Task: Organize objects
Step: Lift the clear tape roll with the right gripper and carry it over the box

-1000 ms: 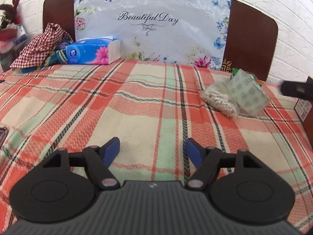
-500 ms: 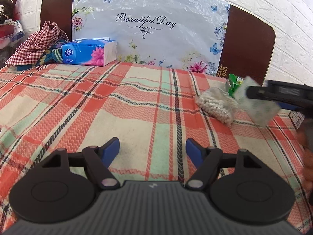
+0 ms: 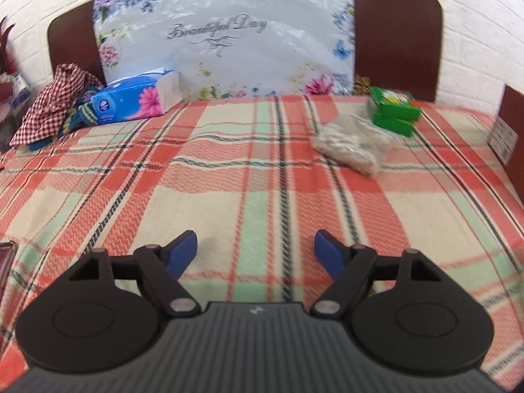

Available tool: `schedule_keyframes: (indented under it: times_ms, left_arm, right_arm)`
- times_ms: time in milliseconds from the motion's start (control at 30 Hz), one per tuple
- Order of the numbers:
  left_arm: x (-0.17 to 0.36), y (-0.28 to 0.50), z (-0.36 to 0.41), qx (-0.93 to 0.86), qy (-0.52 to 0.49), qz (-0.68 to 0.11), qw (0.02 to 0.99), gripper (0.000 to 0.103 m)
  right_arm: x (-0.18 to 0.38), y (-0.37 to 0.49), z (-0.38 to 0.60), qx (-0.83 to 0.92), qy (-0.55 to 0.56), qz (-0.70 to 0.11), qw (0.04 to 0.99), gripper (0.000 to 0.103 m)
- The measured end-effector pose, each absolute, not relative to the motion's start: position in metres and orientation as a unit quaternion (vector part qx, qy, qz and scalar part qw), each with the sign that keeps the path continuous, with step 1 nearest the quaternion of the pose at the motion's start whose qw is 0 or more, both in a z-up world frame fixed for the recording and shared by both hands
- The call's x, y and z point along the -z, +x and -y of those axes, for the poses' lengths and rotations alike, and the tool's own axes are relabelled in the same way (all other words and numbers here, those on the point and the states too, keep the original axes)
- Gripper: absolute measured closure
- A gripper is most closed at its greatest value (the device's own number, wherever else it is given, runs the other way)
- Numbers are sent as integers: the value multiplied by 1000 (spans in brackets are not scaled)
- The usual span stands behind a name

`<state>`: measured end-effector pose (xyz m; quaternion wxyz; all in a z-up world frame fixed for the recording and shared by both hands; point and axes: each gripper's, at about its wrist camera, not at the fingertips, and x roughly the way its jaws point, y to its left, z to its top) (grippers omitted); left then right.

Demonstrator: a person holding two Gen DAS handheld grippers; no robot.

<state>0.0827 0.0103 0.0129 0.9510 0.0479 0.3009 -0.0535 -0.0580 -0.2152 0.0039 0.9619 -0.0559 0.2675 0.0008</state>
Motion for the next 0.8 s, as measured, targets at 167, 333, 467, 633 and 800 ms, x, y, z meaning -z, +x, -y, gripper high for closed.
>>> schedule_keyframes:
  times_ms: [167, 333, 467, 633, 800]
  left_arm:
    - [-39, 42, 25, 152, 45, -323, 933, 33]
    - [-62, 19, 74, 260, 33, -367, 892, 33]
    - [-53, 20, 112, 281, 54, -414, 864, 48]
    - [-37, 27, 133, 277, 77, -435, 853, 78]
    - [-104, 21, 143, 293, 84, -358, 883, 79]
  right_arm:
    - [6, -65, 217, 0, -45, -274, 961, 10]
    - [9, -69, 212, -2, -37, -272, 962, 11]
    - [11, -63, 213, -2, -37, -284, 958, 11]
    - [9, -46, 209, -24, -49, -286, 957, 15]
    - [-30, -56, 213, 0, -87, -172, 981, 15]
